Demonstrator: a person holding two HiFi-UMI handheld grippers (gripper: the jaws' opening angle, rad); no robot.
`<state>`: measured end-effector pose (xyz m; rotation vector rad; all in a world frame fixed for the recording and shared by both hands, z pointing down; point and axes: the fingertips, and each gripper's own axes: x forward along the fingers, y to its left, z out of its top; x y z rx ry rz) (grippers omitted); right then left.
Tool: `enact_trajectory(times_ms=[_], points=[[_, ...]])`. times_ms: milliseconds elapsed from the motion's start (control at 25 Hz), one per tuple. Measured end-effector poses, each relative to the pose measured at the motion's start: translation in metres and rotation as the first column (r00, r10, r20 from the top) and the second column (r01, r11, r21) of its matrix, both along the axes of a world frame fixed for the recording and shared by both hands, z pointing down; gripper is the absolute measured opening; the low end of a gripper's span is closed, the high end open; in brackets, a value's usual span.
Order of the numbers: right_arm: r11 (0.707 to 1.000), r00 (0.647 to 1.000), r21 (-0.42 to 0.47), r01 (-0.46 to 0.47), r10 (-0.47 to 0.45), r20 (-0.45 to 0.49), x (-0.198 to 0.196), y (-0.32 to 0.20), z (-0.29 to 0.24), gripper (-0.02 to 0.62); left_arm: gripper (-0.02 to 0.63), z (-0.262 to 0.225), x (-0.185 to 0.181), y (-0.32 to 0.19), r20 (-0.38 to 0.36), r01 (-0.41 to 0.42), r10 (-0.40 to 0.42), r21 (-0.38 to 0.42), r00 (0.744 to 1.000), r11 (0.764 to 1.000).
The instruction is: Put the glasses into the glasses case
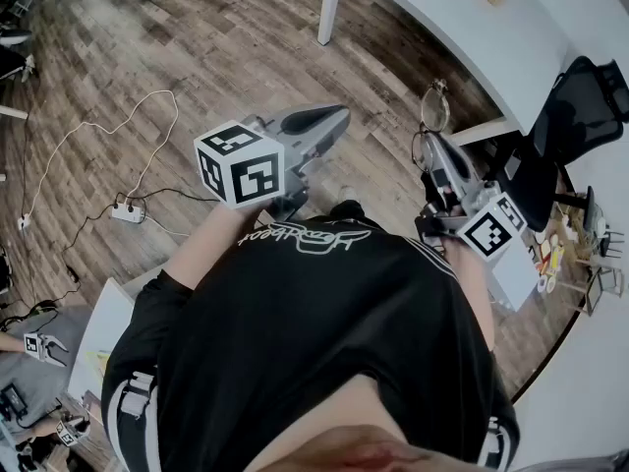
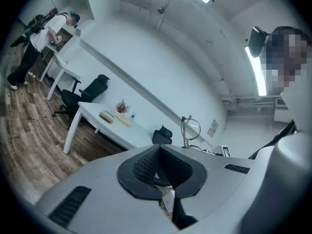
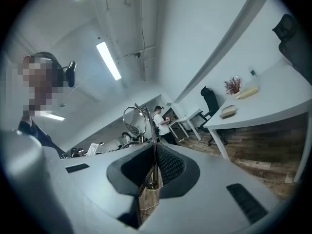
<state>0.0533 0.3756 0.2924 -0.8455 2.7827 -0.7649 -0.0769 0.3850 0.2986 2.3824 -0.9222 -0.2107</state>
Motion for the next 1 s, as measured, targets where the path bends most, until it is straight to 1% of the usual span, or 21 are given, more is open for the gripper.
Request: enact_trajectory(times_ms=[280, 480, 560, 720, 880, 1000], points=[[1.0, 1.0, 0.009, 0.007, -0.007, -0.015, -0.008, 0.009, -0.003, 0.028, 0.006, -0.005, -0.006, 0.006, -0.008, -0.002, 0.002, 0.008, 1.0, 1.0], [1.0, 1.0, 0.019, 0.002, -0.002, -0.011, -0.002, 0.007, -0.004, 0.028, 0.006, -0.008, 0.002, 0.003, -0.001, -0.013, 0.013, 0.019, 1.0, 1.0], [1.0, 1.0, 0.02, 0.005, -0.005, 0.006, -0.001, 0.006, -0.005, 0.028, 0.006, -0.009, 0.006, 0.003, 0.007, -0.02, 0.02, 0.023, 1.0, 1.0], [0.999, 0.996, 0.029, 0.026, -0.029, 0.082, 0.006, 0.007, -0.016, 0.028, 0.006, -0.019, 0.014, -0.002, 0.023, -0.036, 0.035, 0.042, 0.999, 0.998], [0.998, 0.995, 0.054, 0.014, -0.02, 0.1, 0.019, -0.004, -0.023, 0.028, 0.006, -0.03, 0.023, -0.009, 0.047, -0.045, 0.042, 0.065, 0.998, 0.997], [0.999, 0.993, 0.051, 0.009, -0.015, 0.119, 0.028, -0.021, -0.021, 0.028, 0.006, -0.033, 0.03, -0.02, 0.064, -0.048, 0.043, 0.075, 0.997, 0.996]])
